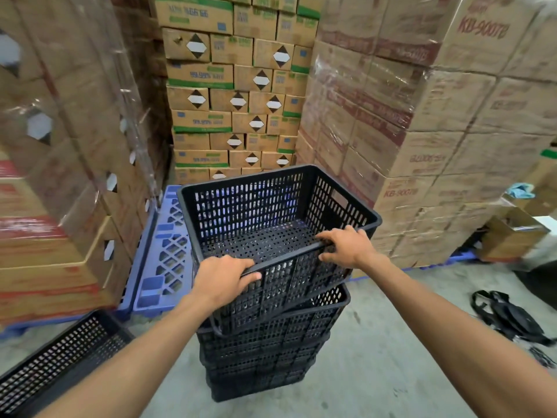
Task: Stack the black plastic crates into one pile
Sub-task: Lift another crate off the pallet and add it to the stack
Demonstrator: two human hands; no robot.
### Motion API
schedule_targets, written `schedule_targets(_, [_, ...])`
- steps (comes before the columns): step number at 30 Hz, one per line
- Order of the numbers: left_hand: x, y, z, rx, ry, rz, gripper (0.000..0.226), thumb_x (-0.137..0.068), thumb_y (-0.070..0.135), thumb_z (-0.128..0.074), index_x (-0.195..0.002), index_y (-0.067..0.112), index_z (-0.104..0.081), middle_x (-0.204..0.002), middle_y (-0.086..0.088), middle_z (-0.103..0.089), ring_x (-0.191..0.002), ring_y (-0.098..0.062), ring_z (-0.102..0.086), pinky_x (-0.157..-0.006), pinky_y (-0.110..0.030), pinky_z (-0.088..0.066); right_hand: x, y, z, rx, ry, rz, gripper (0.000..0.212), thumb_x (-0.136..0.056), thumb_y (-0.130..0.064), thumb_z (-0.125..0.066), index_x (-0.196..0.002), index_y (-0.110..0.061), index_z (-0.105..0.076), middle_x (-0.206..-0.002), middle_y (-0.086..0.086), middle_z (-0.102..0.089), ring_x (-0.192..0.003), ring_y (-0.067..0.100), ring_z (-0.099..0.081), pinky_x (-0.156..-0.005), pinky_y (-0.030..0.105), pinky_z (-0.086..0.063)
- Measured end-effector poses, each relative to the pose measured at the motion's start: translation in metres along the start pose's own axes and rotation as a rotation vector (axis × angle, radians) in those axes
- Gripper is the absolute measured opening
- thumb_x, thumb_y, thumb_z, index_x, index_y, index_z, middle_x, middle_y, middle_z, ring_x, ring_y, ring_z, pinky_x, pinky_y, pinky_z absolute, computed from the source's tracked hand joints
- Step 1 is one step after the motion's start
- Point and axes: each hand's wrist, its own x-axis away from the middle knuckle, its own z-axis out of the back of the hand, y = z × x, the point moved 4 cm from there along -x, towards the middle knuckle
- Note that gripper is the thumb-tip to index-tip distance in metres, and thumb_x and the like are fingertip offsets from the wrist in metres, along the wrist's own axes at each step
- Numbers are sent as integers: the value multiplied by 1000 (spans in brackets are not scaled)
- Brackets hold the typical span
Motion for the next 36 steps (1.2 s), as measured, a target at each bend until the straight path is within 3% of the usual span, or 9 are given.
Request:
schedule_targets(3, [1, -9, 5, 13, -16, 7, 54, -88, 70, -36, -116, 33, -64, -80, 6, -75, -73, -15, -70, -54, -28, -50, -3, 13, 2, 58, 92, -36, 50, -81, -66, -56, -122, -39, -57, -115, 0, -61, -119, 30, -40, -95, 47, -32])
schedule_targets(7, [7, -39, 10, -70, -123, 110, 49, -85, 68, -46, -91, 26, -70, -63, 5, -64, -67, -15, -66, -52, -27, -44, -3, 6, -7, -69, 106, 74, 43, -83, -68, -53, -105, -33, -63, -100, -2, -63, -112, 24, -49, -101, 51, -26])
schedule_targets(12, [13, -68, 11, -66, -184, 313, 39, -75, 56, -68, -97, 25, -76, -79, -1, -74, -82, -23, -70, -65, -31, -49, 3, -22, -16, -203, 2, 223, 45, -88, -63, -51, -113, -28, -65, -108, 3, -64, -103, 26, -60, -87, 43, -46])
schedule_targets(15, [10, -61, 9, -65, -199, 359, 38, -73, 55, -70, -97, 25, -76, -83, 1, -75, -84, -22, -70, -69, -31, -50, 3, -19, -15, -227, 10, 257, 44, -87, -62, -54, -92, -21, -67, -90, 7, -65, -87, 27, -62, -76, 40, -51])
schedule_targets(18, [8, -53, 7, -106, -188, 345, 36, -76, 54, -69, -99, 28, -74, -84, 3, -75, -85, -20, -71, -74, -30, -49, -2, -14, -15, -260, 0, 261, 50, -85, -62, -57, -74, -13, -60, -69, 5, -59, -73, 27, -60, -64, 36, -45])
schedule_targets(22, [5, -49, 10, -89, -155, 328, 34, -77, 53, -67, -102, 31, -72, -84, 5, -75, -86, -16, -71, -74, -28, -51, -10, -12, -12, -159, 21, 281, 51, -82, -66, -55, -87, -17, -67, -82, 3, -67, -82, 23, -62, -73, 37, -44])
schedule_targets(29, [6, -44, 6, -75, -90, 266, 26, -77, 48, -66, -99, 35, -73, -78, 10, -74, -75, -12, -70, -53, -24, -41, -14, -4, -14, -112, 33, 363, 51, -83, -66, -53, -87, -17, -65, -79, 0, -57, -79, 21, -58, -61, 34, -33])
schedule_targets(34, [2, -40, 2, -70, -56, 251, 29, -77, 52, -64, -100, 35, -72, -79, 10, -74, -76, -13, -71, -53, -25, -42, -16, 4, -14, -176, -13, 338, 45, -81, -65, -57, -85, -21, -68, -82, 0, -57, -81, 19, -55, -69, 36, -39])
schedule_targets(36, [2, -40, 1, -70, -100, 273, 35, -75, 57, -64, -103, 37, -70, -88, 10, -76, -84, -14, -72, -60, -26, -48, -13, 2, -17, -246, -15, 338, 43, -80, -64, -59, -85, -23, -69, -83, 0, -56, -79, 19, -54, -71, 38, -42])
